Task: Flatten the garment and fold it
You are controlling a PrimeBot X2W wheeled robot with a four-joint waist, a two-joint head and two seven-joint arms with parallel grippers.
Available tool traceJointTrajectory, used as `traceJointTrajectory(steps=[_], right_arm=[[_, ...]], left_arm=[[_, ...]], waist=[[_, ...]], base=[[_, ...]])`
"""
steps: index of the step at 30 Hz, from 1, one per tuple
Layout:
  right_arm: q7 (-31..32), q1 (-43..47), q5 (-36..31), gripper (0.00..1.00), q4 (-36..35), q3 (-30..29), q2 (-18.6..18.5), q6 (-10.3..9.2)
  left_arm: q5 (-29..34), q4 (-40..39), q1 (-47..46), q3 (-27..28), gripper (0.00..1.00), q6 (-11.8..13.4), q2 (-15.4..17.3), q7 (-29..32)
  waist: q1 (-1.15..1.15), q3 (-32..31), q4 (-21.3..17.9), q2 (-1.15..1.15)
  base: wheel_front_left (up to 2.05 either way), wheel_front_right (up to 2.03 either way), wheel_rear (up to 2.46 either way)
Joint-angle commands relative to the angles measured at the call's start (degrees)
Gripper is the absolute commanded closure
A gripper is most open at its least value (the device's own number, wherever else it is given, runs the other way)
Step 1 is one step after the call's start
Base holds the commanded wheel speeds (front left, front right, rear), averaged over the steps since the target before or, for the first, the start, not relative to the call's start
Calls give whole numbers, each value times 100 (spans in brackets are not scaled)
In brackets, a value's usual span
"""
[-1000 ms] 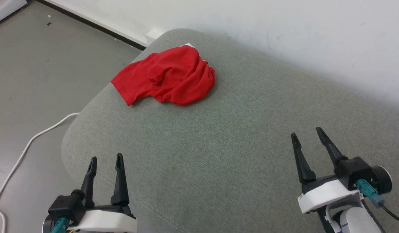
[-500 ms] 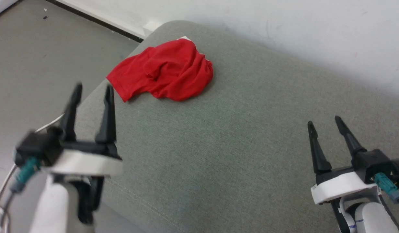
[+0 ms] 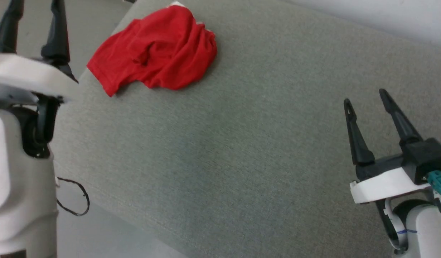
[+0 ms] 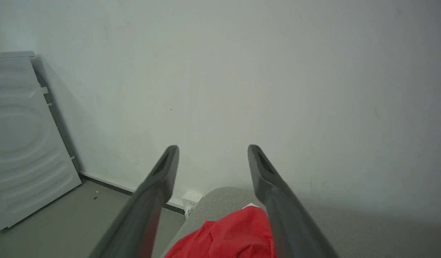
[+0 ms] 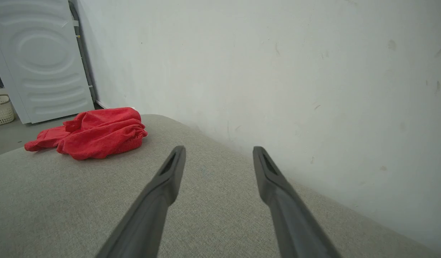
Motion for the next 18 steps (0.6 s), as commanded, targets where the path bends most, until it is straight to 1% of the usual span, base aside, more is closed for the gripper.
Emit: traceJointTrajectory(steps=[1, 7, 13, 18], right_arm=[[39, -91, -22, 0, -86, 10, -60, -11], [261, -213, -8, 0, -526, 14, -262, -11], [474, -380, 34, 0, -976, 66, -420, -11], [630, -514, 62, 0, -1249, 77, -528, -11]], left_arm=[[-95, 155, -174, 43, 0, -15, 39, 73], [-224, 940, -764, -73, 0, -117, 331, 603], [-332, 1584, -1133, -463, 0, -247, 688, 1208], [-710, 2013, -1268, -644, 0, -284, 740, 1542]], waist=[[-2, 576, -297, 1], [-2, 1117, -505, 1], [-2, 1600, -750, 1], [-2, 1926, -893, 1]], base=[[0, 0, 0], [0, 0, 0], [0, 0, 0], [0, 0, 0]])
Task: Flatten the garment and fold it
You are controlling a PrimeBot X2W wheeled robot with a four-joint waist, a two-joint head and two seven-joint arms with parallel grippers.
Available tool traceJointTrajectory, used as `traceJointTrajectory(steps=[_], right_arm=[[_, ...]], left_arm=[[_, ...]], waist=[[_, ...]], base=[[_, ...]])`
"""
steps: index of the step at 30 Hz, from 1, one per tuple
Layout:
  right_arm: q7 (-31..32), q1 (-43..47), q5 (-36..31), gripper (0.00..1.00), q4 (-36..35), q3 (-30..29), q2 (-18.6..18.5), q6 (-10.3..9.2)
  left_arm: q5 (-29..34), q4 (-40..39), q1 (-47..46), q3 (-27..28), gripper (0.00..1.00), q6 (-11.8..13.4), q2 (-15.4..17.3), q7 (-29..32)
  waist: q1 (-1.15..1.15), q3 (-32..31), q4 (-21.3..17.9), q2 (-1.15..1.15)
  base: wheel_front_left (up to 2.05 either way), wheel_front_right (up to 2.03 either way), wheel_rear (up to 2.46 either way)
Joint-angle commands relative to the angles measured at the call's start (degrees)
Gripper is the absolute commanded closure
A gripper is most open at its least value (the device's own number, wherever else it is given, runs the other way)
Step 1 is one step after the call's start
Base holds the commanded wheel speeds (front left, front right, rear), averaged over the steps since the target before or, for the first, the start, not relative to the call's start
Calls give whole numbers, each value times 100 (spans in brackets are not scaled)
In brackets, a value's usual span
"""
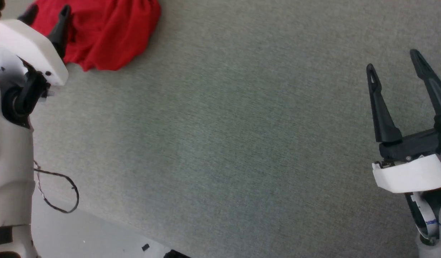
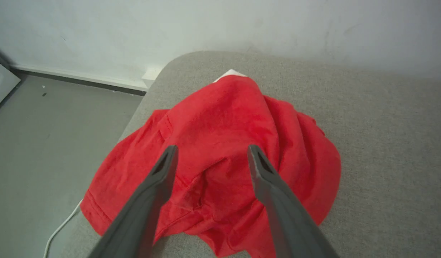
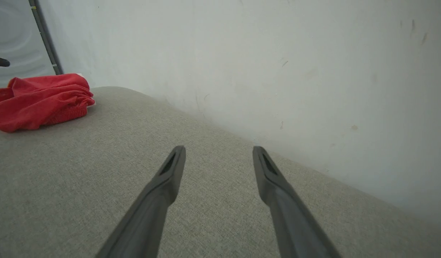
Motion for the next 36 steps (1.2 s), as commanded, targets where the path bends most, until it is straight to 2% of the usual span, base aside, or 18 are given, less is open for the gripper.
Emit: traceJointTrajectory(steps=[1, 7, 11, 12, 13, 21, 29, 36], right_arm=[[24, -103, 32, 0, -75, 0, -33, -11], [140, -97, 76, 0, -175, -45, -105, -11], [185, -43, 100, 0, -226, -65, -141, -11], [197, -36, 106, 0, -240, -67, -156, -11], [209, -33, 113, 0, -253, -71, -170, -11], [213, -89, 163, 0, -210, -54, -159, -11], [-89, -80, 246, 0, 177, -19, 110, -11], [-391, 25, 287, 0, 529, -84, 397, -11]], left_arm=[[-100, 108, -83, -54, 0, -34, 29, 45], [-218, 659, -68, -315, 0, -42, 122, 134], [-231, 1066, -115, -367, 0, -43, 147, -38], [-217, 1157, -137, -398, 4, -43, 154, -95], [-194, 1227, -165, -447, 100, -44, 161, -170], [-403, 1607, -393, -608, 100, -45, 158, -622], [-674, 1501, -631, -562, 100, -45, 572, -712], [-841, 1006, -818, -469, 100, -29, 832, -424]], waist=[[-1, 403, -303, 1], [-1, 574, -414, 1], [-1, 617, -457, 1], [-1, 624, -461, 1], [-1, 632, -460, 1], [-1, 515, -408, 1], [-1, -66, -458, 1], [-1, -652, -588, 1]], base=[[0, 0, 0], [0, 0, 0], [0, 0, 0], [0, 0, 0], [0, 0, 0], [0, 0, 0], [0, 0, 0], [0, 0, 0]])
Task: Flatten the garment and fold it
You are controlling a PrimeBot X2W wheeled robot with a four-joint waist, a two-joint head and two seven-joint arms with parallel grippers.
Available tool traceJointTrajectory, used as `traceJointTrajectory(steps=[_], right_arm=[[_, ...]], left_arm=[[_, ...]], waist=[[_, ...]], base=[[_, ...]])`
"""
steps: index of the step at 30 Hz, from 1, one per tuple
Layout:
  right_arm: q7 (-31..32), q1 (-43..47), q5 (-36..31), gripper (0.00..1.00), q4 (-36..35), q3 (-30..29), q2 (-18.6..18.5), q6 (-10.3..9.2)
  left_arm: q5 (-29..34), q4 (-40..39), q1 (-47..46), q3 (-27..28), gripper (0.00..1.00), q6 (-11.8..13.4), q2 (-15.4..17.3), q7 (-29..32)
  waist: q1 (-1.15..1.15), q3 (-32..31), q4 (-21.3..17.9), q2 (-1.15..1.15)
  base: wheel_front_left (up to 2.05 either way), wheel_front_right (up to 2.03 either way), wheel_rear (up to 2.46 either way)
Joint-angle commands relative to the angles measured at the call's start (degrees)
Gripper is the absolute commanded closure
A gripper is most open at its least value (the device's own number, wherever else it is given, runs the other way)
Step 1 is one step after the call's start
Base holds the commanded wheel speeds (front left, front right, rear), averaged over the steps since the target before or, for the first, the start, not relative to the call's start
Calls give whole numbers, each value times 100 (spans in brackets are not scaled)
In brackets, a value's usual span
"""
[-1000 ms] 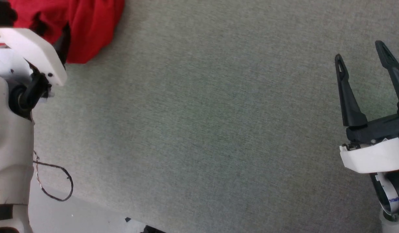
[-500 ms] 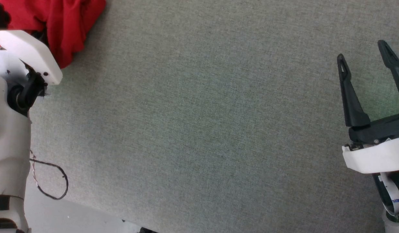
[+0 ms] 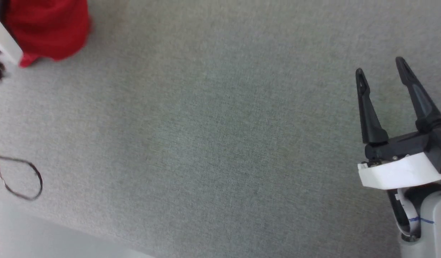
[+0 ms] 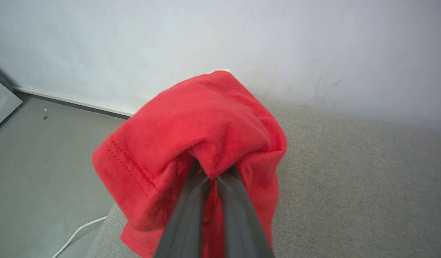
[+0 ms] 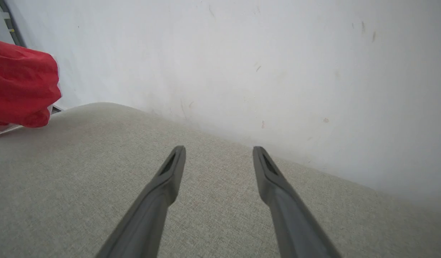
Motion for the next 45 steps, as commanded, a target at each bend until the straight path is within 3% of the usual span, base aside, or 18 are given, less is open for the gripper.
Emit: traceJointTrajectory(steps=[1, 12, 21, 27, 35, 45], right_arm=[[-62, 59, 43, 0, 45, -37, 31, -11], [-563, 389, 229, 0, 621, -317, 276, -11], [-718, 595, 522, 0, 756, -596, 288, -11], [-755, 617, 629, 0, 766, -692, 289, -11], [-787, 686, 720, 0, 702, -992, 289, -11], [-818, 629, 832, 0, 650, -964, 289, -11]], left_arm=[[-37, -112, -138, 31, 100, -14, 53, 35], [-282, -1652, -563, -216, 100, 56, -78, 952], [-679, -2598, -624, -782, 100, 56, -801, 1555], [-760, -3066, -387, -1302, 100, 34, -1244, 1650], [-394, -3217, 376, -2008, 100, 189, -1808, 1207], [371, -1819, 1633, -2766, 100, 381, -2305, -354]], waist=[[0, -414, -131, 0], [0, -1440, -561, 0], [0, -1999, -1144, 0], [0, -2111, -1639, 0], [0, -1994, -2109, 0], [0, -1647, -2476, 0]], base=[[0, 0, 0], [0, 0, 0], [0, 0, 0], [0, 0, 0], [0, 0, 0], [0, 0, 0]])
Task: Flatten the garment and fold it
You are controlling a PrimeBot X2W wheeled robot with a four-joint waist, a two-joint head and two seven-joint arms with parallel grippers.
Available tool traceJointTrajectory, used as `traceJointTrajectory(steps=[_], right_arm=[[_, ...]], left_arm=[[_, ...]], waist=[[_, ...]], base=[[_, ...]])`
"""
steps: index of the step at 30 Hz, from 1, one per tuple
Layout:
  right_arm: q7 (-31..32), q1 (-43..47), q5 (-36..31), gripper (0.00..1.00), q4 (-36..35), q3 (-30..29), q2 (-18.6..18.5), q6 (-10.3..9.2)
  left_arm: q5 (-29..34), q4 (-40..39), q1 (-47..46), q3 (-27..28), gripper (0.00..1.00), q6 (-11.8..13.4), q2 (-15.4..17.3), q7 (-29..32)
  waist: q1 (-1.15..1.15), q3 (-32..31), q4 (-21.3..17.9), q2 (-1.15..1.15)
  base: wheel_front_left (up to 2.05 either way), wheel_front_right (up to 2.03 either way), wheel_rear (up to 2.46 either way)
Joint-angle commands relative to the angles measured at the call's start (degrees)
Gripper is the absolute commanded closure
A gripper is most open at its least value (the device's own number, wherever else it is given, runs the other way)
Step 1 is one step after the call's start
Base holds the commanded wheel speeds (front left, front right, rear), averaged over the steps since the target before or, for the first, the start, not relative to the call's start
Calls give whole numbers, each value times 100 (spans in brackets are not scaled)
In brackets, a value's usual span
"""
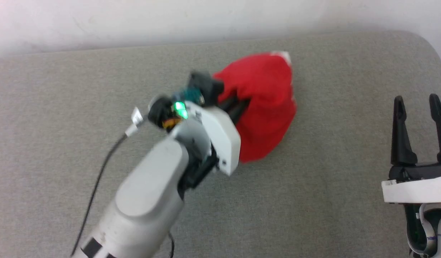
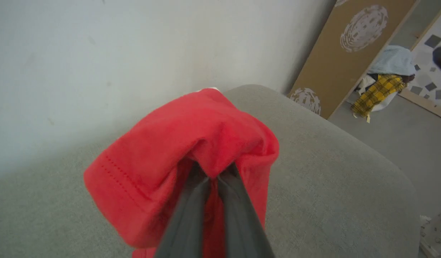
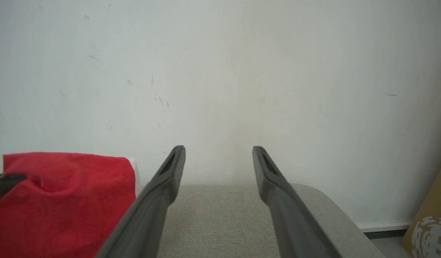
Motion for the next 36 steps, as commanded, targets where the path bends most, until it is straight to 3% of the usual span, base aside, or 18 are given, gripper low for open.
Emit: traceJointTrajectory(steps=[1, 9, 10, 11, 17, 21, 24, 30, 36], right_arm=[[-36, -39, 39, 0, 11, 35, 16, -11], [-60, -74, 42, 0, 123, 59, 16, -11], [-56, -70, 36, 0, 136, 45, 16, -11], [-50, -62, 28, 0, 150, 35, 16, -11], [27, 63, -3, 0, 165, 63, 16, -11], [90, 162, -14, 0, 116, 50, 16, -11], [132, 250, -19, 0, 71, 17, 16, -11], [208, 470, -24, 0, -28, -26, 16, -11], [282, 638, -19, 0, -104, -83, 16, -11]], left_arm=[[121, 244, 185, -111, 100, 30, -32, -125], [43, 1765, 586, -336, 100, 125, -328, -301], [-5, 1824, 564, -319, 71, 121, -368, -346], [-23, 1860, 523, -341, 0, 84, -397, -371], [-247, 1570, 310, -170, 0, -25, -467, -799], [-390, 901, 456, 161, 0, 80, -189, -1064], [-470, 166, 807, 511, 0, 310, 197, -1251], [-349, -1477, 2045, 1366, 0, 998, 1080, -2005], [-155, -2480, 3352, 1784, 0, 1363, 1443, -2608]], waist=[[-1, 144, -140, 0], [-1, 157, -146, 0], [-1, 141, -113, 0], [-1, 120, -73, 0], [-1, -153, 184, 0], [-1, -339, 332, 0], [-1, -434, 430, 0], [-1, -528, 579, 0], [-1, -521, 676, 0]], base=[[0, 0, 0], [0, 0, 0], [0, 0, 0], [0, 0, 0], [0, 0, 0], [0, 0, 0], [0, 0, 0], [0, 0, 0], [0, 0, 0]])
